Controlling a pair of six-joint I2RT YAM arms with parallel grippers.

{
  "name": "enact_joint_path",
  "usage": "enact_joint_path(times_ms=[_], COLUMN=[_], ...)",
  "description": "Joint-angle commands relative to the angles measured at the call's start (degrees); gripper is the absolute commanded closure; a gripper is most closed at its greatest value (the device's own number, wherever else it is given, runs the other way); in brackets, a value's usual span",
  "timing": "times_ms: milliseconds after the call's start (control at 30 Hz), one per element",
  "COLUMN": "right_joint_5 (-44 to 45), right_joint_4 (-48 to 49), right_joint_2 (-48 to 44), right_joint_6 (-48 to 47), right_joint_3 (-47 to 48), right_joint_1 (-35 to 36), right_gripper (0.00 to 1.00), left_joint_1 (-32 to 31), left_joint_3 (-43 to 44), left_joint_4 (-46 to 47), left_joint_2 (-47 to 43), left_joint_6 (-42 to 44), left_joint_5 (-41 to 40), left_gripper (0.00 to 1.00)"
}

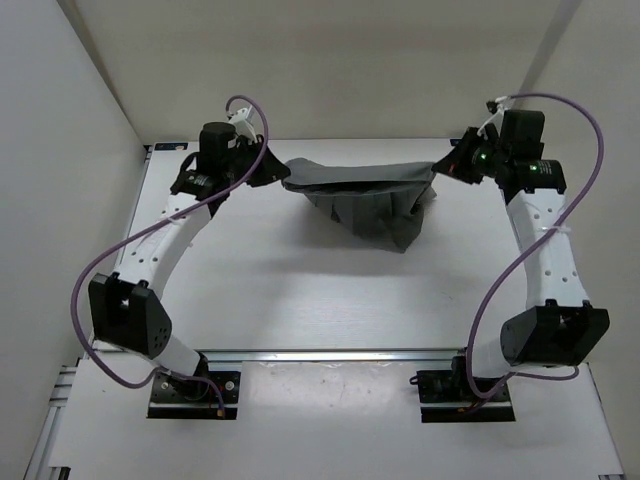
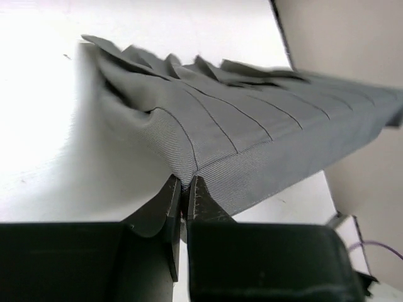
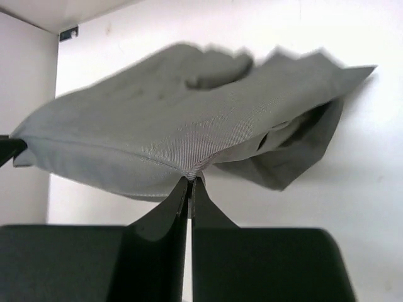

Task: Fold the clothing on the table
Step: Flatten the skirt out

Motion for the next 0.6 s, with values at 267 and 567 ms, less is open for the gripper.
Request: enact_joint_path(times_ms=[267, 567], right_joint_5=[13.18, 13.04], right_joint_4=[-2.41, -0.57], right_joint_2=[-18.94, -21.97], right_joint_6=[-11.88, -10.65], right_joint_3=[-0.44, -0.35], right_joint_1=[17.17, 13.11], right_gripper=[1.00, 0.99], left_joint_1=[2.00, 5.69], left_joint_3=[-8.47, -1.80], left_joint_4=[-5.48, -14.27], left_joint_2=[-28.61, -31.11], left_joint_6=[-1.87, -0.20], left_joint_5=[9.55, 1.22], left_gripper=[1.00, 1.00])
